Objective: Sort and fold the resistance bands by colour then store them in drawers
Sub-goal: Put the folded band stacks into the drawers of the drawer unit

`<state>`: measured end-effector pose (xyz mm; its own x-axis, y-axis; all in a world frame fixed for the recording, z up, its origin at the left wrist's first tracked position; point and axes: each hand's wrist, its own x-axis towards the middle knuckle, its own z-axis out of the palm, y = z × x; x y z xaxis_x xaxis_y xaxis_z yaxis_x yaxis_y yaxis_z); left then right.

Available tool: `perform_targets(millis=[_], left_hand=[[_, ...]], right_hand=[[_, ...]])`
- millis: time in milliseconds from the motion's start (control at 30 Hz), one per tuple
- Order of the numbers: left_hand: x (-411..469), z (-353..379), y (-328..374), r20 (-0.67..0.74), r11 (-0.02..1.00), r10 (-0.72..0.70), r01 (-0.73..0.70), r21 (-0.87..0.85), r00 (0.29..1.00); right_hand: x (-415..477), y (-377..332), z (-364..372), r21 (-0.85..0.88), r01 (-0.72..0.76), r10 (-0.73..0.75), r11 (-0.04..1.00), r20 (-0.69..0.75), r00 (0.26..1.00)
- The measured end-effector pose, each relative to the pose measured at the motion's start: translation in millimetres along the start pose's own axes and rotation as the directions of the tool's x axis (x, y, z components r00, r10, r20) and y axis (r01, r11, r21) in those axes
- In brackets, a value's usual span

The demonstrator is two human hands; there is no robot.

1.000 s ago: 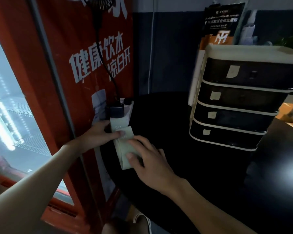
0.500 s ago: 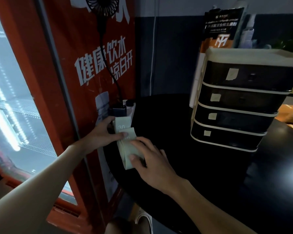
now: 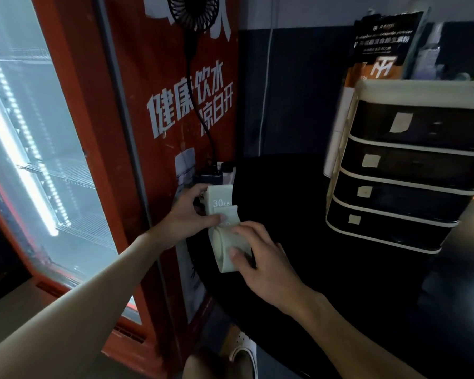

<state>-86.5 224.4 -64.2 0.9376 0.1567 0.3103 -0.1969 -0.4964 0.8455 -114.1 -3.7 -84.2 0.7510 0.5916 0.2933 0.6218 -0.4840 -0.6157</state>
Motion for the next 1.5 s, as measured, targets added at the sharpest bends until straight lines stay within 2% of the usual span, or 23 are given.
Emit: perform_targets(millis=[167, 233, 367, 500, 667, 800, 967, 1033, 1133, 1233, 1300, 1400, 1500], left_hand=[[-2, 4, 6, -0.04, 1.0, 0.03, -0.03, -0.004, 0.999], [-4, 6, 10, -0.047, 0.998, 0.059, -0.058, 0.037, 0.997], [-9, 9, 29, -0.056, 0.99, 0.142, -0.141, 0.021, 0.988], [-18, 12, 59, -0.049, 0.971, 0.232, -0.234, -0.038, 0.971], [-30, 29, 95, 0.01, 0.938, 0.33, -0.327, -0.112, 0.944], [-33, 52, 109, -0.011, 0.915, 0.367, -0.362, -0.179, 0.93], [-40, 94, 127, 0.025, 0.895, 0.339, -0.315, -0.317, 0.94], [-44, 113, 136, 0.038, 0.886, 0.314, -0.279, -0.37, 0.949], [-53, 143, 143, 0.046, 0.89, 0.294, -0.256, -0.377, 0.955], [-64, 169, 148, 0.075, 0.902, 0.249, -0.203, -0.38, 0.966], [-70, 181, 144, 0.15, 0.916, 0.221, -0.152, -0.371, 0.964], [-73, 192, 131, 0.298, 0.947, 0.18, -0.083, -0.31, 0.938], [-75, 197, 119, 0.38, 0.969, 0.13, -0.037, -0.244, 0.916]], right_hand=[[-1, 1, 0, 0.093, -0.049, 0.049, 0.994, -0.002, 0.999], [0, 2, -1, 0.21, -0.12, 0.121, 0.97, 0.008, 0.993], [3, 1, -3, 0.491, -0.26, 0.253, 0.831, 0.081, 0.964], [8, 2, -19, 0.679, -0.279, 0.274, 0.679, 0.118, 0.954], [0, 8, -51, 0.768, -0.249, 0.22, 0.59, 0.144, 0.965], [-22, 15, -81, 0.751, -0.247, 0.221, 0.612, 0.138, 0.965], [-54, 24, -122, 0.671, -0.236, 0.285, 0.703, 0.038, 0.958], [-69, 28, -141, 0.594, -0.228, 0.29, 0.771, -0.008, 0.957], [-91, 38, -170, 0.396, -0.224, 0.277, 0.891, -0.081, 0.957], [-105, 53, -196, 0.144, -0.242, 0.255, 0.96, -0.084, 0.963], [-111, 60, -208, -0.071, -0.257, 0.254, 0.964, -0.044, 0.966], [-112, 65, -214, -0.335, -0.251, 0.276, 0.908, 0.028, 0.961], [-110, 68, -207, -0.407, -0.239, 0.307, 0.882, 0.11, 0.945]])
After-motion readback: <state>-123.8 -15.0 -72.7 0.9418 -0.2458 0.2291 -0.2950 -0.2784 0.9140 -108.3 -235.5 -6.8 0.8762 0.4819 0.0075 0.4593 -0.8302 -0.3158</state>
